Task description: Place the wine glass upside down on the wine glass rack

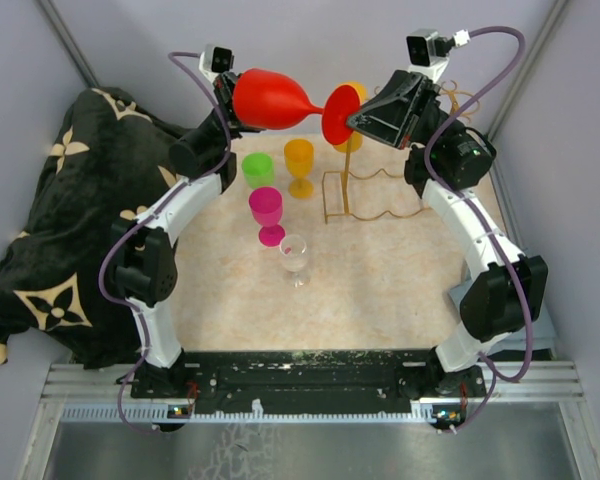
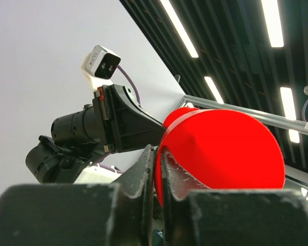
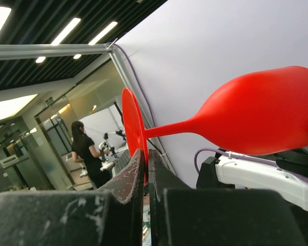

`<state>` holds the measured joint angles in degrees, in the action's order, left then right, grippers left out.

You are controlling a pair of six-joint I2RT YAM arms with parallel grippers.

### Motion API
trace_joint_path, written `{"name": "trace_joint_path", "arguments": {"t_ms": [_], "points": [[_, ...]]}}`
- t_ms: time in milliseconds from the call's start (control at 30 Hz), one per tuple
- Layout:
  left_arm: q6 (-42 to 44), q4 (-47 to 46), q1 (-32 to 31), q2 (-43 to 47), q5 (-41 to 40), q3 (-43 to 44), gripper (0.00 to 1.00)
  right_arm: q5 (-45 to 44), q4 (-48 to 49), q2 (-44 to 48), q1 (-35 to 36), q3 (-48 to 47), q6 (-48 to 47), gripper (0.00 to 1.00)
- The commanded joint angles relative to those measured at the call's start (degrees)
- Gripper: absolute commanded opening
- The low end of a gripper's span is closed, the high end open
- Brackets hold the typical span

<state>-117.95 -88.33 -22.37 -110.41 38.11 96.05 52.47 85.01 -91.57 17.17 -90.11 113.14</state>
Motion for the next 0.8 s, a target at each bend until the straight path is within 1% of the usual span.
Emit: {"name": "trace_joint_path", "arguments": {"t_ms": [0, 133, 300, 433, 567, 767], "points": [[-6.53, -11.62, 0.85, -0.29, -0.65, -0.17, 0.21, -1.33, 2.53, 0.99, -0.19, -1.57, -1.96, 0.0], [-5.59, -12.01, 3.81, 1.02, -0.59, -3.53, 0.31, -0.88, 0.45, 1.92, -1.44, -1.22, -4.08, 0.0], [-6.23, -14.18, 8.55, 2.39, -1.2, -8.0, 0.32, -1.15, -1.34, 3.42, -6.35, 0.19, -5.04, 0.0], [-5.61, -14.23, 11.77, 3.73, -0.08, -11.16, 0.32, -1.11, -3.59, 3.97, -10.68, 0.49, -6.14, 0.0], [-4.87, -14.03, 12.6, 4.36, 1.77, -11.96, 0.32, -0.39, -10.16, 4.88, -14.1, 0.69, -11.19, 0.0], [-1.66, -11.27, 13.63, 6.18, 6.05, -12.72, 0.33, 0.44, -24.67, 5.92, -19.7, -0.31, -22.4, 0.0]]}}
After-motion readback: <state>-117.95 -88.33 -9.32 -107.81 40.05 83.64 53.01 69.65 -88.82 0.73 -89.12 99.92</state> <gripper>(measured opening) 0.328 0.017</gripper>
